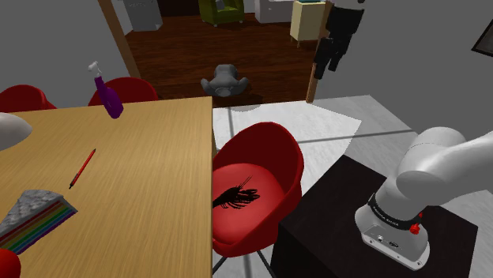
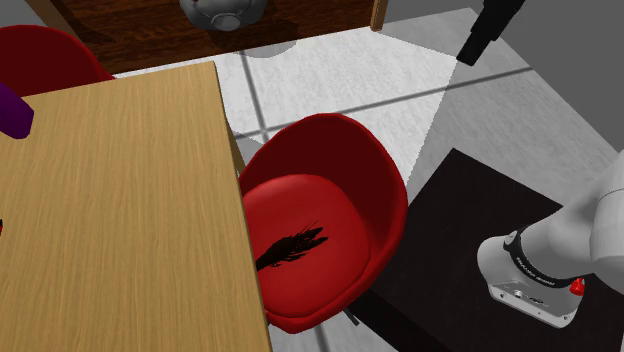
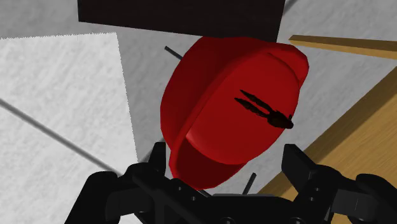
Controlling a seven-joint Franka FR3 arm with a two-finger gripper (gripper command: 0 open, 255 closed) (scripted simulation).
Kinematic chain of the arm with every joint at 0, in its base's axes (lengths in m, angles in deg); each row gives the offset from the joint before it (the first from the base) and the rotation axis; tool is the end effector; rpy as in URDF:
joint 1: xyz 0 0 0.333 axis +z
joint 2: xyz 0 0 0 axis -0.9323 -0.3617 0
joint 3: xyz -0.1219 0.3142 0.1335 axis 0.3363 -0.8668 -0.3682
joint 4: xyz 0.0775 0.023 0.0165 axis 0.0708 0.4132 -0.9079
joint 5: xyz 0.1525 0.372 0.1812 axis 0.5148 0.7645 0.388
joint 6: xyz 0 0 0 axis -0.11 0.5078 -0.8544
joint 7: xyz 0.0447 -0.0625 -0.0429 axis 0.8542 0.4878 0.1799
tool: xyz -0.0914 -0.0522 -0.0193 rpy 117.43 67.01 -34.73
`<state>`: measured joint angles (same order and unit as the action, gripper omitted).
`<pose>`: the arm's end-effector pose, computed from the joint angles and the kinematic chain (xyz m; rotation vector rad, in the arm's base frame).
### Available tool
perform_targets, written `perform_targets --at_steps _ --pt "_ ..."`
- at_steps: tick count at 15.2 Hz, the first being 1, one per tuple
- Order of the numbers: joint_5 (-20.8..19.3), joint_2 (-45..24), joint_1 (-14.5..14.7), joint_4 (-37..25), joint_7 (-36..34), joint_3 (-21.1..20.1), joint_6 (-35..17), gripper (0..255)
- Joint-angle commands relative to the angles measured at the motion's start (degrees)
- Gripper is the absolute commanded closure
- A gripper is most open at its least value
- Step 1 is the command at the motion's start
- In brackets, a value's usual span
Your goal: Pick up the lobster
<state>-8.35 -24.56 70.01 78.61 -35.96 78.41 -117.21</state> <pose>0.3285 0.0071 0.6665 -3.0636 -0.1193 -0.0996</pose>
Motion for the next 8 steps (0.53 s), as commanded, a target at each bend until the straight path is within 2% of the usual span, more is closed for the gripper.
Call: perform_targets --at_steps 1,8 --pt "0.0 0.0 0.0 0.0 0.0 0.0 0.0 0" --pt "0.0 -7.8 4.2 5.2 7.2 -1.5 -12.0 0"
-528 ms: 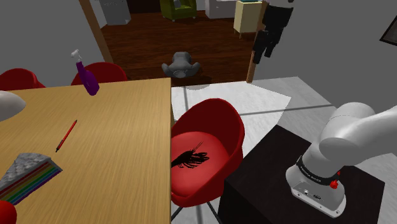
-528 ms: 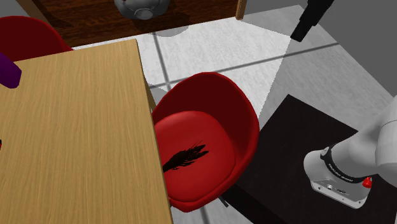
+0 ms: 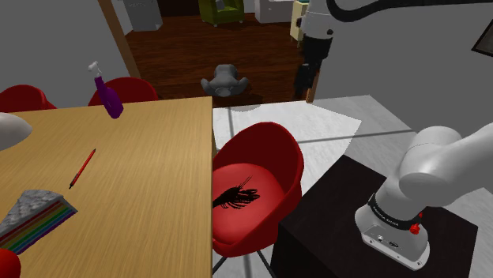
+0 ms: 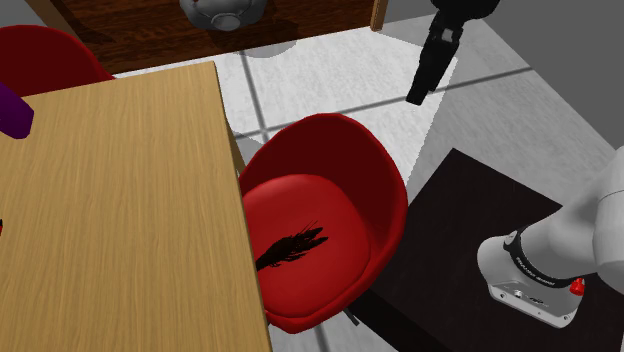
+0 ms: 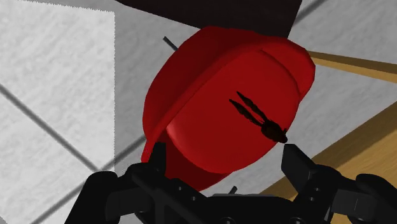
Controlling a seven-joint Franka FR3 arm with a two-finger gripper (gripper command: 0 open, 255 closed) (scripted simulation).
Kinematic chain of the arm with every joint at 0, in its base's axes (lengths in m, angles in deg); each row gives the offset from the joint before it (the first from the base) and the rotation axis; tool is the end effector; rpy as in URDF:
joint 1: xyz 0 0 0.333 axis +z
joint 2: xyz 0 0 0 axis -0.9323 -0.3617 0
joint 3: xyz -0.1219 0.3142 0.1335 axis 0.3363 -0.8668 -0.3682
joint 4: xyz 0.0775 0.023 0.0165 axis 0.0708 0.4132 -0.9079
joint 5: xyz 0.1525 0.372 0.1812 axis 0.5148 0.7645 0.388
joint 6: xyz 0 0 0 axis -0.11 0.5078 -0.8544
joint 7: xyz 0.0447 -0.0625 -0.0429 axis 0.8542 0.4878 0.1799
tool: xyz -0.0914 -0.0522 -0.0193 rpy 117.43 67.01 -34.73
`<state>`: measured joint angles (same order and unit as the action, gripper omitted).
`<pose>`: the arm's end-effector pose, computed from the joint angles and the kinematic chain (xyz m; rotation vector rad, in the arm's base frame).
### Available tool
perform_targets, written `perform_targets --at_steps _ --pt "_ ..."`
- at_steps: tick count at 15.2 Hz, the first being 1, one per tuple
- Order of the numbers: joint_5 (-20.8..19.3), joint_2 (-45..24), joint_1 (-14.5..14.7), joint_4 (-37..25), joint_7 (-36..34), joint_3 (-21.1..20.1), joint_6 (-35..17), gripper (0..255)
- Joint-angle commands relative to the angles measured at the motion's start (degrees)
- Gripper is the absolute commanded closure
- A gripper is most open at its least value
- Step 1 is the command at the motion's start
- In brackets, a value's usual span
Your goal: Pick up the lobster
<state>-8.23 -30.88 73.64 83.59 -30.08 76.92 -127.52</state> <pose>0.3752 0.0432 0.5983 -3.0579 -0.3861 -0.0738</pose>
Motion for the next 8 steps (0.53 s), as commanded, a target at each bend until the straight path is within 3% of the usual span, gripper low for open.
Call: perform_targets --at_steps 1,8 --pt "-0.1 -2.8 1.1 0.7 2.3 -0.3 -3.3 0" --pt "-0.3 -13.2 4.9 2.9 8.9 -2.3 -14.9 0"
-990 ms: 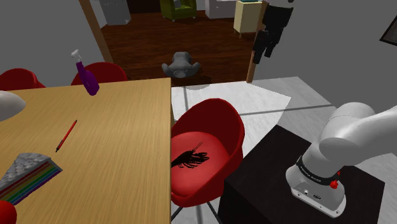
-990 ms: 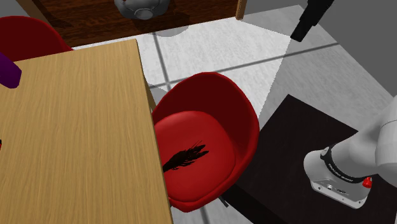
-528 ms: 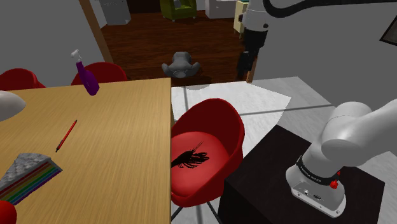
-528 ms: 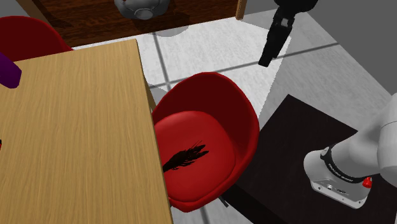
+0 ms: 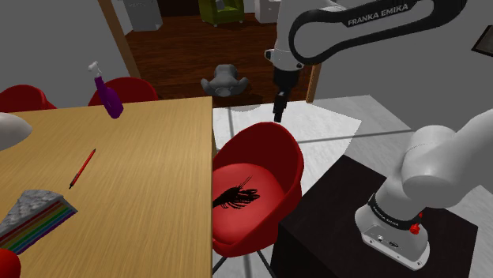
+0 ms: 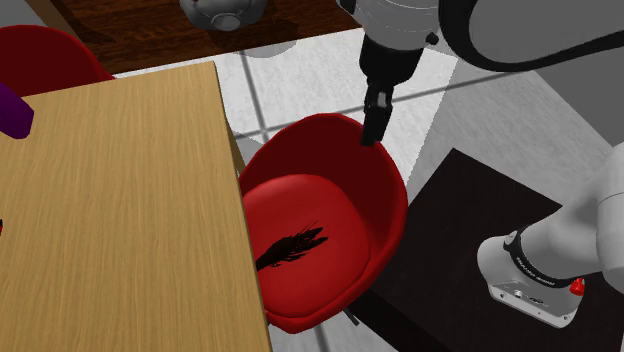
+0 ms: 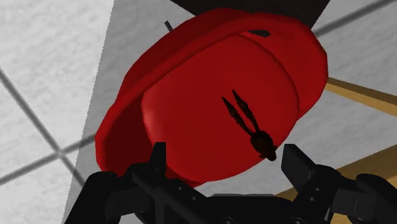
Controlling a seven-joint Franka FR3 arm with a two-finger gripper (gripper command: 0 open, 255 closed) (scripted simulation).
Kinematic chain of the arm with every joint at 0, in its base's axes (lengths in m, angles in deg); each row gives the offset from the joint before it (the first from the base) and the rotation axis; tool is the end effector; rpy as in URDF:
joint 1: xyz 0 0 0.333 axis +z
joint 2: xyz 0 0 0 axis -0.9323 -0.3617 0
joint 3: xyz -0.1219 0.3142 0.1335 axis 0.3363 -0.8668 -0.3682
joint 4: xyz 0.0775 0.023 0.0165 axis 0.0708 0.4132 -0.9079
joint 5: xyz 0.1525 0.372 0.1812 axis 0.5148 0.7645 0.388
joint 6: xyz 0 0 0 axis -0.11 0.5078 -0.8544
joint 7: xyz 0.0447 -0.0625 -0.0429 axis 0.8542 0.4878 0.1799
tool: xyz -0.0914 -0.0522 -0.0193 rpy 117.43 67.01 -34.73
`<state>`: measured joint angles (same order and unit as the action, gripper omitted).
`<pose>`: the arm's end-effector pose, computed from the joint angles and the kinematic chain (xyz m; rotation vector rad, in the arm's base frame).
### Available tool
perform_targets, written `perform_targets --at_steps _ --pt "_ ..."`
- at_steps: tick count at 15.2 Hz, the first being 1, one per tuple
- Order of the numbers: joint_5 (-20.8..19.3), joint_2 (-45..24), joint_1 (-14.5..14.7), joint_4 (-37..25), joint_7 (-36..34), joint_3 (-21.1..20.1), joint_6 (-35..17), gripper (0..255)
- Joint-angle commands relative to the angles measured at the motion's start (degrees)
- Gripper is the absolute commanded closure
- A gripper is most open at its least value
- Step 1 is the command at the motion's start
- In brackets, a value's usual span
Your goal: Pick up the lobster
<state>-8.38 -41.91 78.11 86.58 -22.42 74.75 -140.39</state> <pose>0.4263 0.0977 0.5121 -3.0136 -0.7433 -0.0422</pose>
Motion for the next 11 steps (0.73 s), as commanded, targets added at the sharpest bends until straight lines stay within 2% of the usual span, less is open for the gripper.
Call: perform_targets --at_steps 1,11 --pt "-0.2 -3.8 0.9 0.0 2.1 -0.5 -3.6 0" --pt "-2.6 -21.3 5.3 -1.6 9.7 -4.3 -18.2 0"
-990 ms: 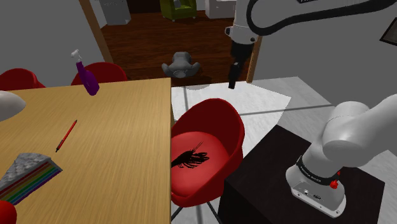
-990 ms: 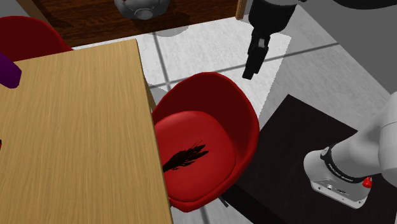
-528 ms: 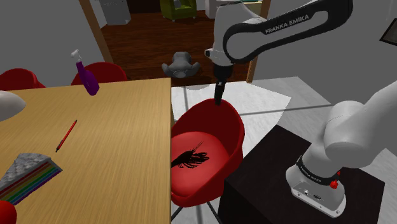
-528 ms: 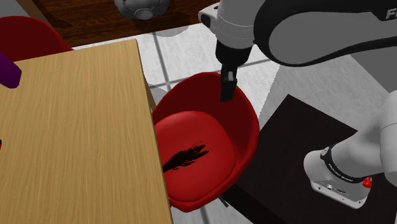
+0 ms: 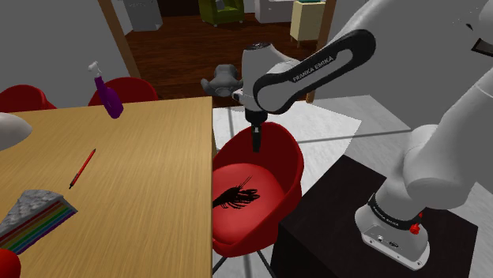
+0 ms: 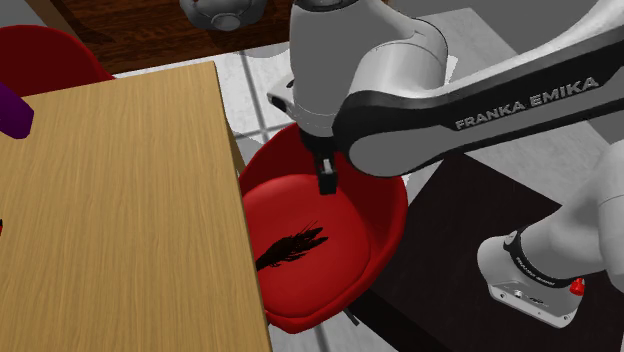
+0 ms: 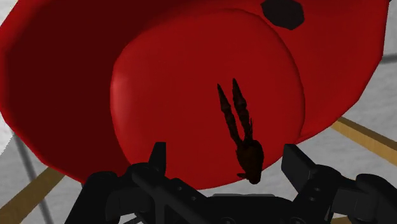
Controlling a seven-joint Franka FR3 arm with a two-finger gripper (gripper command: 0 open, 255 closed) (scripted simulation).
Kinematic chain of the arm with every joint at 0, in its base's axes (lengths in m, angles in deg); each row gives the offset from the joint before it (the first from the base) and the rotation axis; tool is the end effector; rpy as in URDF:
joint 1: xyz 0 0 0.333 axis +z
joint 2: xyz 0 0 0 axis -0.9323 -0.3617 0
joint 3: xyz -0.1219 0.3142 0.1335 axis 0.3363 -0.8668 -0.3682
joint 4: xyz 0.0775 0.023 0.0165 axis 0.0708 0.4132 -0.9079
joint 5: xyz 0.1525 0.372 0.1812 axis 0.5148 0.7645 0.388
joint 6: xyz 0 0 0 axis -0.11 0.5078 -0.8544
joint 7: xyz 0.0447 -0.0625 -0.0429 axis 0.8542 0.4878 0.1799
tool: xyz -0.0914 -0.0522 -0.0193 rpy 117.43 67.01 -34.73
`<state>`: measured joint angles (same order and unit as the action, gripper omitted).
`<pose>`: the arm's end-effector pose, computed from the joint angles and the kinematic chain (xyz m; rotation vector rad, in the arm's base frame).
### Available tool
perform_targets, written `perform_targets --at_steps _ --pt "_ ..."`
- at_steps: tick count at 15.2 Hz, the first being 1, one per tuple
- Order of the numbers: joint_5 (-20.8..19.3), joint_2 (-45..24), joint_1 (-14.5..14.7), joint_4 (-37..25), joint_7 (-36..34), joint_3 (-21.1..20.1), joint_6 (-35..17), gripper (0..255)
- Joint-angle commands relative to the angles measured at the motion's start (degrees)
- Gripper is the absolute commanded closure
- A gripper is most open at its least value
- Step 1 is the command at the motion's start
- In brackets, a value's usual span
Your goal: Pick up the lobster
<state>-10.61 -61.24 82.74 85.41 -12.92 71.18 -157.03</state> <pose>0.4809 0.1793 0.3867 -2.8850 -1.2267 0.0019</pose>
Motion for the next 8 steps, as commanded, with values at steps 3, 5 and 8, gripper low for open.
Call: perform_targets --at_steps 3,5,8 --pt "-1.9 -7.6 1.8 -1.7 1.8 -1.9 -5.3 0" --pt "-3.3 -11.3 2.6 -2.8 2.7 -2.6 -7.7 0" --pt "-5.8 -17.0 3.8 -4.6 3.6 -3.5 -10.9 0"
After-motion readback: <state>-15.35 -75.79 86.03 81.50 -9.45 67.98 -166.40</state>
